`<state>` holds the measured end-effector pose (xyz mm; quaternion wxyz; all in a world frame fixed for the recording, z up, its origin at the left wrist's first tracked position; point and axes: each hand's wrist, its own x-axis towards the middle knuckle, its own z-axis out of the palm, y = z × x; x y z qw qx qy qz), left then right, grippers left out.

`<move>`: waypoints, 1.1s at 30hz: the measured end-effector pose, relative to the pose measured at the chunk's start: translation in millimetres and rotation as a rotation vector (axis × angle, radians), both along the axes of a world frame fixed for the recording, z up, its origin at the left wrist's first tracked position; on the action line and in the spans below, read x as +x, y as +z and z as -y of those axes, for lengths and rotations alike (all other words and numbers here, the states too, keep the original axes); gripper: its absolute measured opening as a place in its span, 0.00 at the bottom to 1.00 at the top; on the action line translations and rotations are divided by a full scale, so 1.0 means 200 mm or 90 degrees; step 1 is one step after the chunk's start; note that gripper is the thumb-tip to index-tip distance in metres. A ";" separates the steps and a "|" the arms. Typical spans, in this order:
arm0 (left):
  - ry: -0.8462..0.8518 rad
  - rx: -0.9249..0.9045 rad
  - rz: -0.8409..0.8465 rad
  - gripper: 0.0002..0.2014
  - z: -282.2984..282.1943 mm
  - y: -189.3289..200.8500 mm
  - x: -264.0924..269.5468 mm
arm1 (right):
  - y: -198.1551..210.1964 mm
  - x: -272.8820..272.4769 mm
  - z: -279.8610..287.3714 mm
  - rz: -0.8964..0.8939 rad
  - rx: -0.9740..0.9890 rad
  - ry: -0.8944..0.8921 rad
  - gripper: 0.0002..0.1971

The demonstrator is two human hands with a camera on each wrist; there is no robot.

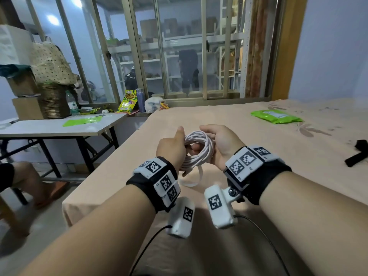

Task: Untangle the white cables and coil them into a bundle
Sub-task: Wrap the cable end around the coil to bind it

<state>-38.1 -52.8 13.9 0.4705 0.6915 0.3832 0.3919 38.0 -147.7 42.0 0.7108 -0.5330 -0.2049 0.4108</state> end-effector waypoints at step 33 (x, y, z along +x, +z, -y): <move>0.011 -0.100 0.074 0.33 -0.07 -0.11 0.03 | -0.18 -0.02 -0.16 0.404 -0.078 -0.207 0.24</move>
